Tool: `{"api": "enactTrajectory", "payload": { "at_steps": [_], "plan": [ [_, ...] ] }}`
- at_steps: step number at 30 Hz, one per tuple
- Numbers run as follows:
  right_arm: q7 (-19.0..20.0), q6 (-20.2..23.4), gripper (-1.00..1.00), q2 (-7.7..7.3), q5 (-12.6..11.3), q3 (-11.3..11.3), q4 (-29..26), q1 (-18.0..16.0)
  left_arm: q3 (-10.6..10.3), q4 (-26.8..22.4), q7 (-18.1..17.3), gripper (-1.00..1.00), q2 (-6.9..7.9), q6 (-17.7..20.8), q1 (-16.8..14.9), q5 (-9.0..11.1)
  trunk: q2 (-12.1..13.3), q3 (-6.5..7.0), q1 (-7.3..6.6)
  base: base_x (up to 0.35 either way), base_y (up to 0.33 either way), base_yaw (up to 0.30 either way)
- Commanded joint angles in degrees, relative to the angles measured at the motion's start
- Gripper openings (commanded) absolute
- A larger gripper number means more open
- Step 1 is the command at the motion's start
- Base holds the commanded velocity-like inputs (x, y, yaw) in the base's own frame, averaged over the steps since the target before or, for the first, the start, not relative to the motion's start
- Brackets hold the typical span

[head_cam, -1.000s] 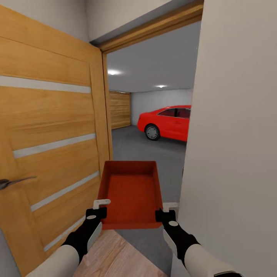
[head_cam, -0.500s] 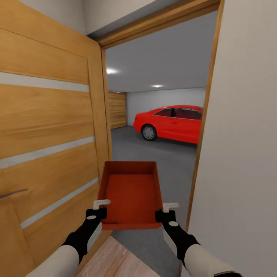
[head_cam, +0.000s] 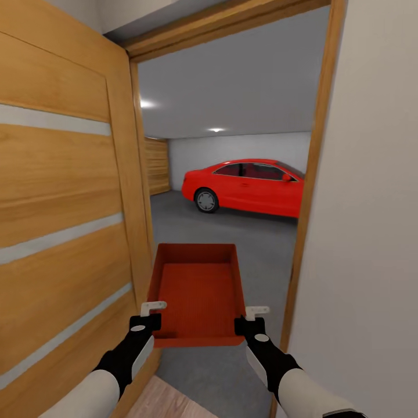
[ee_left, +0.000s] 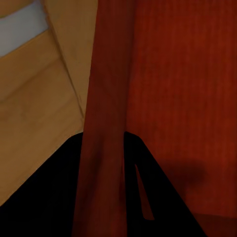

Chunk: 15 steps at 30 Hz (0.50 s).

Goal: Move the two storage containers from the living room to the garage. In the garage, place one container on the floor and stack the other container on top of it (either order is fine).

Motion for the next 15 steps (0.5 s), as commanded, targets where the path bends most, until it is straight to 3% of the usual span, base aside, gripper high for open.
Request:
{"api": "enactTrajectory", "payload": {
  "at_steps": [1, 15],
  "plan": [
    [-0.5, -0.2, -1.00, 0.00, -0.2, -0.4, 0.2, -0.1, 2.2, -1.3, 0.7, -1.00, 0.92, 0.4, 0.0, 0.2, -0.1, -0.10, 0.04, 0.245, 0.219, -0.245],
    [-0.5, -0.2, -1.00, 0.00, -0.2, -0.4, 0.2, -0.1, 2.3, -1.3, 0.7, -1.00, 1.01, 0.4, 0.0, 0.2, -0.1, -0.10, 0.04, 0.245, 0.219, -0.245]
  ]
}}
